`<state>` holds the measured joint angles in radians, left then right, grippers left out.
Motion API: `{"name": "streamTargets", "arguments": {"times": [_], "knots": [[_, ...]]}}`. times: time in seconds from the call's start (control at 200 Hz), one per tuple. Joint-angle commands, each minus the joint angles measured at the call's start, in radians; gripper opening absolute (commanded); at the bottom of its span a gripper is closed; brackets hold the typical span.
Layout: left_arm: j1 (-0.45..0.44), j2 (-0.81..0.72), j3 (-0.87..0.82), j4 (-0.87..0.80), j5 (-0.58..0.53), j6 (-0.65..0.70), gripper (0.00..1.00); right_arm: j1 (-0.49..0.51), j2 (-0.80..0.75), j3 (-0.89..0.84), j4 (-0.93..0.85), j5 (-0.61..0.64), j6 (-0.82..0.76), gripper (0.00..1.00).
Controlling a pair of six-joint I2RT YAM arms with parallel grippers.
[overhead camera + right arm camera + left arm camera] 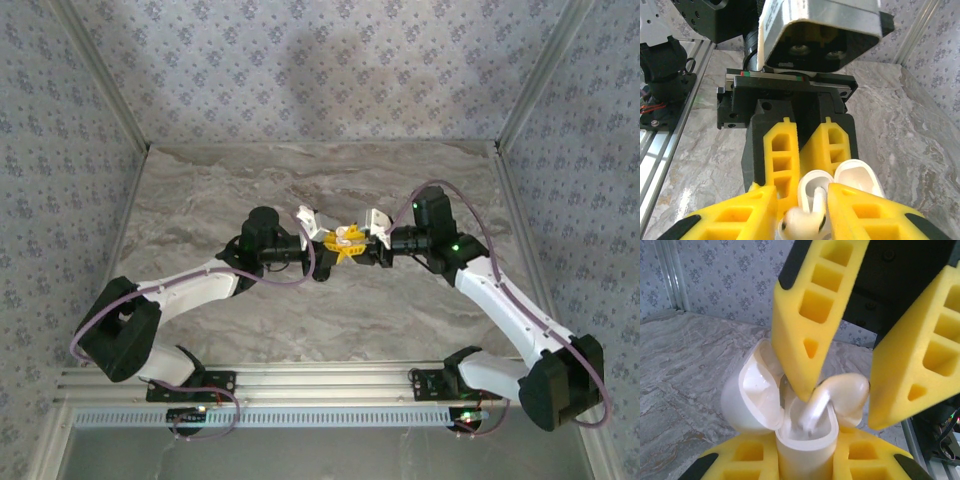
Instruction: Insert wireless bluetooth earbuds into charging case
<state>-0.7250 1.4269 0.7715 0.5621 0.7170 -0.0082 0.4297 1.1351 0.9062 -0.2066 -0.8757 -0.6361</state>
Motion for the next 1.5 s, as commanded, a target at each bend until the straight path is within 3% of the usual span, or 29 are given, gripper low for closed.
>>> {"name": "streamTargets", "arguments": {"times": [0.0,0.555,0.954,1.254,1.494], "knots": [[-0.008,-0.044,0.043,0.075,0.062,0.031,0.12,-0.012,-0.027,0.013,-0.009,0.042,0.038,0.35],[-0.006,-0.007,0.035,0.117,-0.015,-0.029,0.12,-0.012,-0.053,-0.072,0.131,0.192,0.16,0.35],[-0.003,0.004,0.032,0.151,0.018,-0.043,0.12,-0.014,-0.014,-0.073,0.155,0.176,0.163,0.33],[-0.003,0.001,0.034,0.132,0.012,-0.036,0.12,-0.016,-0.011,-0.065,0.172,0.175,0.17,0.19],[-0.002,-0.011,0.037,0.091,0.006,-0.009,0.12,-0.013,-0.016,-0.019,0.075,0.167,0.109,0.17]]}}
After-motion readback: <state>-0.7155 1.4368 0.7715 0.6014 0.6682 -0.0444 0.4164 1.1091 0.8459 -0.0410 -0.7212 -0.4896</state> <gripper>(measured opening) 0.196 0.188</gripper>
